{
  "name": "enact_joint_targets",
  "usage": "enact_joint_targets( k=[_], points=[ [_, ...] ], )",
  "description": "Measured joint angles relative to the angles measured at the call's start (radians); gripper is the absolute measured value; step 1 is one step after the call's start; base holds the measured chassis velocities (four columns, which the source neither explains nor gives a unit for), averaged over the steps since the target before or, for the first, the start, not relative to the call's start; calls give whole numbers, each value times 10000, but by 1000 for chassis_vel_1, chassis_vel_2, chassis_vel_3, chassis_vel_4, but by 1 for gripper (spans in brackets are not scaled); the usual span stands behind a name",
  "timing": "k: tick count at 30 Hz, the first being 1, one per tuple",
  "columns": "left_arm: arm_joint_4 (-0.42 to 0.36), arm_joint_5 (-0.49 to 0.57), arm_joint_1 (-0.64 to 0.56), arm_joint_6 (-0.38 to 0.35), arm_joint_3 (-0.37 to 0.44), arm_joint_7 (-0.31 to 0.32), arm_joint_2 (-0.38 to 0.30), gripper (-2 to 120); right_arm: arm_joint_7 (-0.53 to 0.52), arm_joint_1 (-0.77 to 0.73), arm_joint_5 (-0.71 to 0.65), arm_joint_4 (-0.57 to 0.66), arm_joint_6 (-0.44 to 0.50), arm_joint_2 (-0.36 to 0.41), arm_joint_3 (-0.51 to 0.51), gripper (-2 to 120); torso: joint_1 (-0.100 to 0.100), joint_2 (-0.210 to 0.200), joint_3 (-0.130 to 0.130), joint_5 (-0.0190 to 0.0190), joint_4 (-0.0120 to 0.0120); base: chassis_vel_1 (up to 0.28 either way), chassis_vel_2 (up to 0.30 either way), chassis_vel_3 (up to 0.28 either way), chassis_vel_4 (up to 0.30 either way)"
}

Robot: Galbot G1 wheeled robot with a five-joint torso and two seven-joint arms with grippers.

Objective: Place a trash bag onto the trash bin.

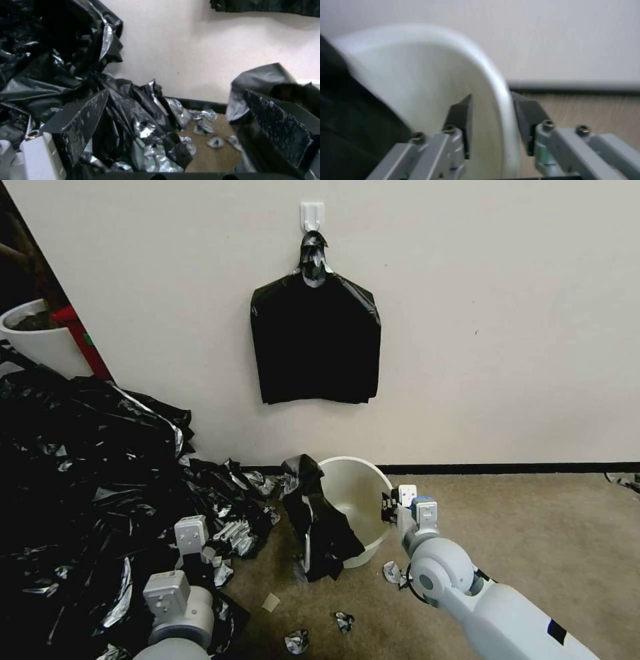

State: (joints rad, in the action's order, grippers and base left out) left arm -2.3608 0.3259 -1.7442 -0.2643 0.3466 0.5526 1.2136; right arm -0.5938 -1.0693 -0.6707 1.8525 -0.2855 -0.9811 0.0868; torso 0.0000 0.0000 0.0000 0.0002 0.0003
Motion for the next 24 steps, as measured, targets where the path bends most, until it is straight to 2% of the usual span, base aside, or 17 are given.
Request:
enact_joint_targets(
  k=[2,4,6,8,9,12,14,15,16,17,21,24],
  points=[
    [153,15,65,49,106,1,14,100,407,-347,1448,511,952,224,-164,43,0,0,0,0,-4,0,0,0,0],
    [231,18,101,69,147,2,27,100,591,-458,1926,671,1279,278,-206,46,0,1,-1,-2,-5,0,0,0,0],
    [568,40,287,128,233,2,84,100,1482,-783,3311,1293,2353,372,-157,58,0,0,0,-2,-5,0,0,0,0],
    [836,148,498,153,294,2,159,100,2062,-902,3062,2042,2425,342,220,68,0,0,-1,-4,-3,0,0,0,0],
    [836,148,498,153,294,2,159,100,2062,-902,3062,2042,2425,342,220,68,0,0,-1,-4,-3,0,0,0,0],
    [966,273,630,154,330,3,206,100,2247,-897,2301,2467,1978,238,496,75,0,0,0,-4,-3,0,0,0,0],
    [1042,366,710,154,386,3,222,100,2295,-639,872,2760,532,-86,775,88,0,0,-1,-2,-3,0,0,0,0],
    [1045,377,710,154,405,3,216,100,2272,-536,588,2763,136,-167,795,91,0,0,0,-3,-3,0,0,0,0],
    [1045,377,710,154,405,3,216,100,2272,-536,588,2763,136,-167,795,91,0,0,0,-3,-3,0,0,0,0],
    [1058,395,706,155,453,3,198,100,2197,-355,340,2697,-463,-294,799,97,0,0,0,-2,-2,0,0,0,0],
    [1169,535,763,213,603,-2,200,100,1968,69,338,2289,-1416,-506,822,100,0,0,0,-2,-2,0,0,0,0],
    [1344,1049,976,319,790,-215,245,100,1595,395,145,2013,-2042,-715,919,100,0,0,0,-3,-3,0,0,0,0]
  ],
)
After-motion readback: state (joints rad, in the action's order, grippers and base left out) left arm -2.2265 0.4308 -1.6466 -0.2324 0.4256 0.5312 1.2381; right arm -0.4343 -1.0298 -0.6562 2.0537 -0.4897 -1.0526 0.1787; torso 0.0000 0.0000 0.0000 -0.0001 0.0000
